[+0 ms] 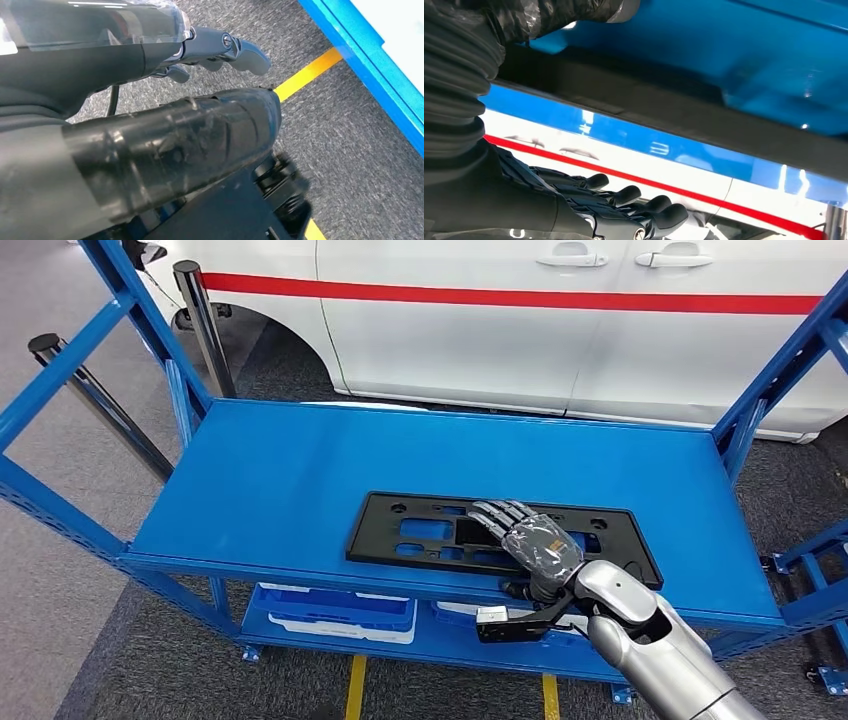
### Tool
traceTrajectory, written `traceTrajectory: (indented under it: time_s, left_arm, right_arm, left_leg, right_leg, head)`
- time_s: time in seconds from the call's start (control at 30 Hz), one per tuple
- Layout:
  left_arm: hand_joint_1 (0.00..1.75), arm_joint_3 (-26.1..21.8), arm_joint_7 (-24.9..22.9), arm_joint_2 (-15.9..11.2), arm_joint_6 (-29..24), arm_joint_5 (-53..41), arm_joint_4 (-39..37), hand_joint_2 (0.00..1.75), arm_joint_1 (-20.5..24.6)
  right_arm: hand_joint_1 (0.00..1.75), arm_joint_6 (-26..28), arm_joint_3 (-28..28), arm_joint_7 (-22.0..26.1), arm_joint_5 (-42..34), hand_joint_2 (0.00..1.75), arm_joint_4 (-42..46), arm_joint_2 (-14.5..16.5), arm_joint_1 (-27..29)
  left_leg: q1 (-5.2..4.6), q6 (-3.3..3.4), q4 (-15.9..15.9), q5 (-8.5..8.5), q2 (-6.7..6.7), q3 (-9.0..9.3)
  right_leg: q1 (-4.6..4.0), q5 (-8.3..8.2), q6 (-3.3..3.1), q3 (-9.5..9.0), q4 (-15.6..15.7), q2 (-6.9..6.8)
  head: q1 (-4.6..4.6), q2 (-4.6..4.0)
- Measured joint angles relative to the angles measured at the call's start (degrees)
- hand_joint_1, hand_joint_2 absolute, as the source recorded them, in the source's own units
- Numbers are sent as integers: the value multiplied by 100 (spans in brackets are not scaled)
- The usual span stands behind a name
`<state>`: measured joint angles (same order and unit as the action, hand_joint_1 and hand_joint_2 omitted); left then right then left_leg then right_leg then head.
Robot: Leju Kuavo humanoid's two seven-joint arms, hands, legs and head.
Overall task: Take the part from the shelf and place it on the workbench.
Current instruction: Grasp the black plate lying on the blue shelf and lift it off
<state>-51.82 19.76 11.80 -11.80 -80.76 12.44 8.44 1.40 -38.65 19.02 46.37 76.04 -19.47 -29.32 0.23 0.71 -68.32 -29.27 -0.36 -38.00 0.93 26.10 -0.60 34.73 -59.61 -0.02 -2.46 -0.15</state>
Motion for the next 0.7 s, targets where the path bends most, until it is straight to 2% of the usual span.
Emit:
traceTrajectory:
  time_s: [0.07,0.1,0.17,0.23,0.3,0.37,0.4,0.43,0.47,0.5,0.57,0.6,0.7]
  left_arm:
    - [0,21,-8,1,1,-1,0,0,17]
    - [0,29,-13,1,2,-1,0,0,23]
    - [0,38,-20,2,2,-1,0,0,23]
    - [0,40,-26,3,2,-1,0,0,23]
    - [0,43,-31,8,2,-1,0,0,33]
    - [0,44,-41,12,2,-1,0,0,35]
    - [0,44,-47,13,2,-1,0,0,31]
    - [0,44,-50,13,2,0,0,0,28]
    - [0,44,-52,14,2,1,0,0,25]
    - [0,44,-53,15,2,1,0,0,24]
    - [0,44,-53,17,2,2,0,0,26]
    - [0,44,-53,17,2,2,0,0,26]
    - [0,44,-53,17,0,10,0,0,25]
  right_arm:
    - [0,-11,-92,0,-36,175,-93,58,-96]
    - [0,-17,-133,0,-46,175,-137,78,-135]
    - [0,-26,-198,0,-57,175,-214,108,-185]
    - [0,-28,-245,0,-65,175,-265,135,-220]
    - [0,-32,-282,1,-91,175,-310,149,-257]
    - [0,-41,-312,1,-120,175,-370,153,-270]
    - [0,-44,-327,-1,-129,175,-399,154,-268]
    - [0,-45,-341,-3,-134,175,-421,155,-267]
    - [0,-43,-354,-8,-139,175,-434,156,-270]
    - [0,-40,-364,-15,-143,175,-442,158,-277]
    - [0,-27,-377,-29,-147,175,-455,165,-298]
    - [0,-15,-382,-33,-150,175,-461,169,-307]
    - [0,48,-390,-56,-158,175,-471,175,-318]
  left_leg:
    - [-12,34,681,259,-2,318]
    - [-20,48,852,292,-5,392]
    - [-30,80,922,289,-12,408]
    - [-12,145,978,328,-7,427]
    - [4,210,1024,358,1,448]
    - [-3,239,1021,357,1,446]
    - [-6,241,1014,353,1,445]
    - [-8,241,1005,346,0,445]
    - [-7,236,993,337,-2,448]
    - [-6,226,979,322,-4,454]
    - [-20,187,940,288,-7,448]
    - [-29,162,927,278,-8,440]
    - [-37,86,929,265,-5,431]
  right_leg:
    - [-18,6,26,5,-13,4]
    - [-24,3,48,13,-15,5]
    - [-30,-17,103,21,0,6]
    - [-19,36,157,45,-53,4]
    - [-9,288,189,227,-464,4]
    - [-5,600,210,562,-1173,5]
    - [-1,662,220,691,-1428,5]
    - [3,619,226,734,-1493,4]
    - [11,477,229,669,-1344,4]
    - [21,271,228,513,-1013,3]
    - [19,15,211,185,-332,4]
    - [9,-24,196,96,-134,7]
    - [-10,-12,120,64,-34,16]
  head:
    - [-1,0]
    - [-2,0]
    - [-3,0]
    - [-3,0]
    - [-4,0]
    - [-5,0]
    - [-5,0]
    - [-4,0]
    - [-5,0]
    - [-5,0]
    - [-3,0]
    - [-2,0]
    - [-2,0]
